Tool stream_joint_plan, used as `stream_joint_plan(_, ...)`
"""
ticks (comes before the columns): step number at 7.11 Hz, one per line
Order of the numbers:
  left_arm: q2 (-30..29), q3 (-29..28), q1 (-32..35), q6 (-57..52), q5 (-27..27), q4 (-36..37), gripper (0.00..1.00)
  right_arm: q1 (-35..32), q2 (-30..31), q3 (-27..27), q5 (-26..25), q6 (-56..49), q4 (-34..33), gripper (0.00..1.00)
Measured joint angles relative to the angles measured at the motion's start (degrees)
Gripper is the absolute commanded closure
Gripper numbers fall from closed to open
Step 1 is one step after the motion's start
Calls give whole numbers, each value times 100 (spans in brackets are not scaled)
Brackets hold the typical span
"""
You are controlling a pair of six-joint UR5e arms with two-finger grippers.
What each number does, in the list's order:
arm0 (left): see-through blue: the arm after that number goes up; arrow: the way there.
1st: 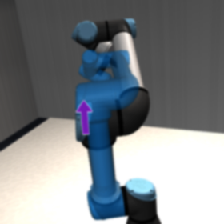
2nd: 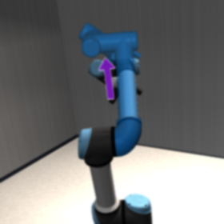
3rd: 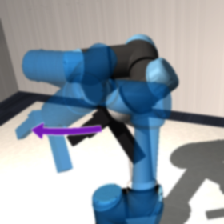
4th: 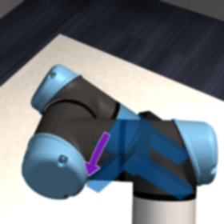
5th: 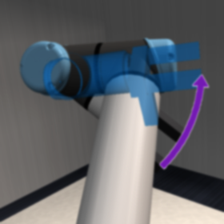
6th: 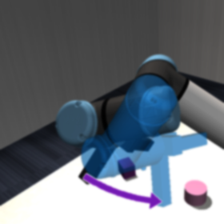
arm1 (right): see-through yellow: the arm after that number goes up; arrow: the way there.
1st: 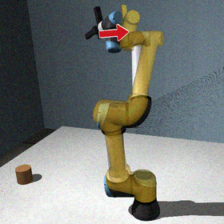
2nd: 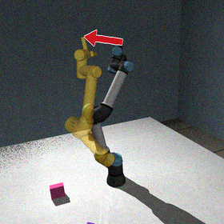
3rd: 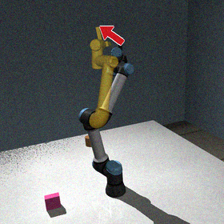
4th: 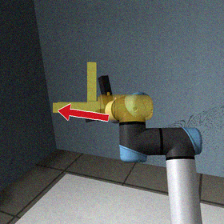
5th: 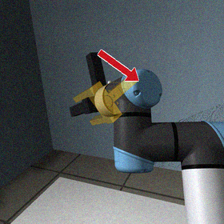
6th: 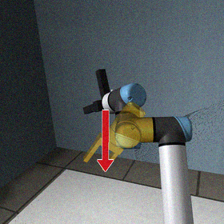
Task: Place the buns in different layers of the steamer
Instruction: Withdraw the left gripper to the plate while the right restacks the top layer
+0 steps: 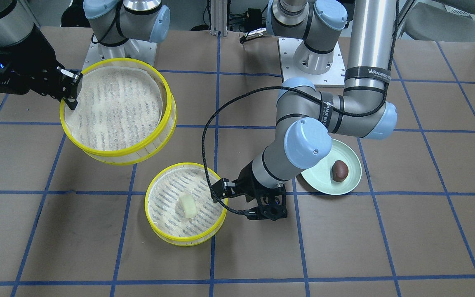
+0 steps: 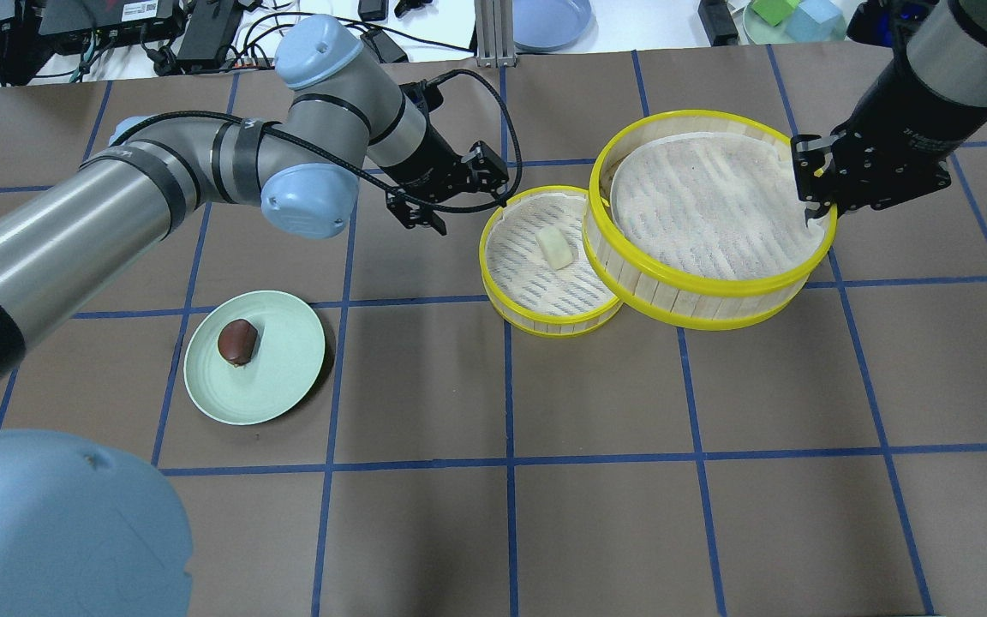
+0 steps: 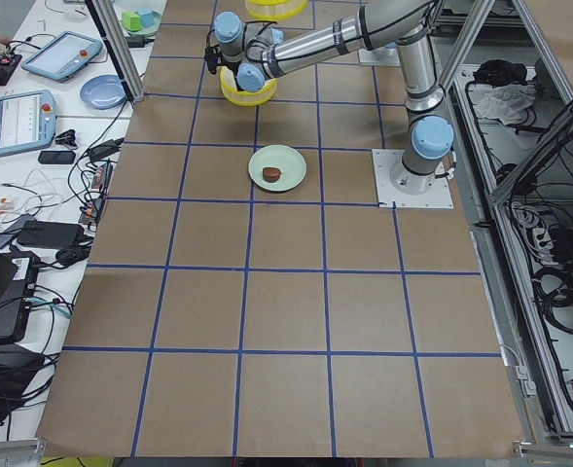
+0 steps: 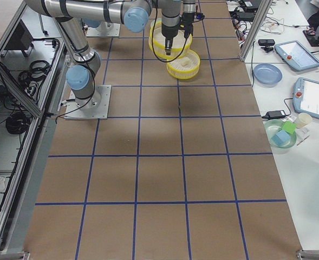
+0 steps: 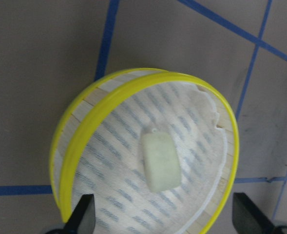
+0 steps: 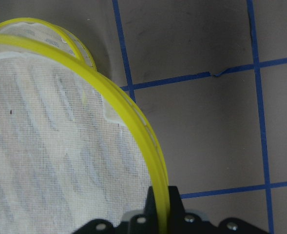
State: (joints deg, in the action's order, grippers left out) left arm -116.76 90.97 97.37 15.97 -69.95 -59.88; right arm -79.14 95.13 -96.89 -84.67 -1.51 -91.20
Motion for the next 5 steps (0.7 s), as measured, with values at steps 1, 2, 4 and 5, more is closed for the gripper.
stream_joint_plan(1, 126, 4, -279, -560, -408, -500, 0, 2, 37, -54, -4, 3, 4, 100)
stream_joint_plan(2, 289, 9, -599, -1190, -847, -1019, 0, 3, 53, -82, -5, 5, 5, 100)
stream_joint_plan(4, 615, 55, -1351, -2731, -1567, -1843, 0, 1, 68, -98, 7, 16, 4, 100)
stream_joint_plan(5, 729, 137, -1729, -3497, -1776, -2158, 0, 0, 63, -101, 40, 55, 0, 100)
